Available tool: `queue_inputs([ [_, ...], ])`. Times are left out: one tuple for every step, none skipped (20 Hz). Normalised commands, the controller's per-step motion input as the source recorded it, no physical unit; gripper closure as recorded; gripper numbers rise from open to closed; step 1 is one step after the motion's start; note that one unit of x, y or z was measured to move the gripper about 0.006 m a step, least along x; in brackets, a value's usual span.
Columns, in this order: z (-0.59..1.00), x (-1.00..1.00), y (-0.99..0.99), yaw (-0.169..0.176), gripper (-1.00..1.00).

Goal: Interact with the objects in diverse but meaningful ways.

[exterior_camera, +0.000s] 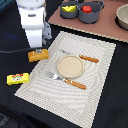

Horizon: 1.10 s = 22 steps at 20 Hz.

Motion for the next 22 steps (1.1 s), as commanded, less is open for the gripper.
queue_inputs([
  [0.22, 0.14, -0.49, 0.0, -1.0],
  [0.19, 0.21, -0.19, 0.0, -1.0],
  [0.17, 0.29, -0.01, 0.0, -1.0],
  [0.19, 0.37, 0.0, 0.0, -1.0],
  [0.21, 0.38, 0.0, 0.0, -1.0],
  [0.18, 0.41, -0.08, 0.0, -1.0],
  [0.17, 0.41, -0.27, 0.0, -1.0],
  [0.14, 0.38, -0.43, 0.0, -1.0],
  [0.09, 0.26, -0.57, 0.0, -1.0],
  [0.07, 0.22, -0.69, 0.0, -1.0],
  [0.06, 0.21, -0.79, 0.0, -1.0],
  [0.05, 0.17, -0.8, -0.003, -1.0],
  [0.04, 0.1, -0.82, -0.01, -1.0],
  [0.0, 0.04, -0.84, -0.011, -1.0],
  [0.0, 0.02, -0.84, -0.004, -1.0],
  [0.0, 0.0, -0.89, 0.0, -1.0],
  [0.0, 0.0, -0.91, 0.0, -1.0],
  [0.0, 0.0, -0.93, 0.0, -1.0],
  [0.0, 0.0, -0.94, 0.0, -1.0],
  [0.0, 0.0, -0.93, 0.0, -1.0],
  [0.0, 0.0, -0.93, 0.0, -1.0],
  [0.0, -0.01, -0.92, 0.0, -1.0],
])
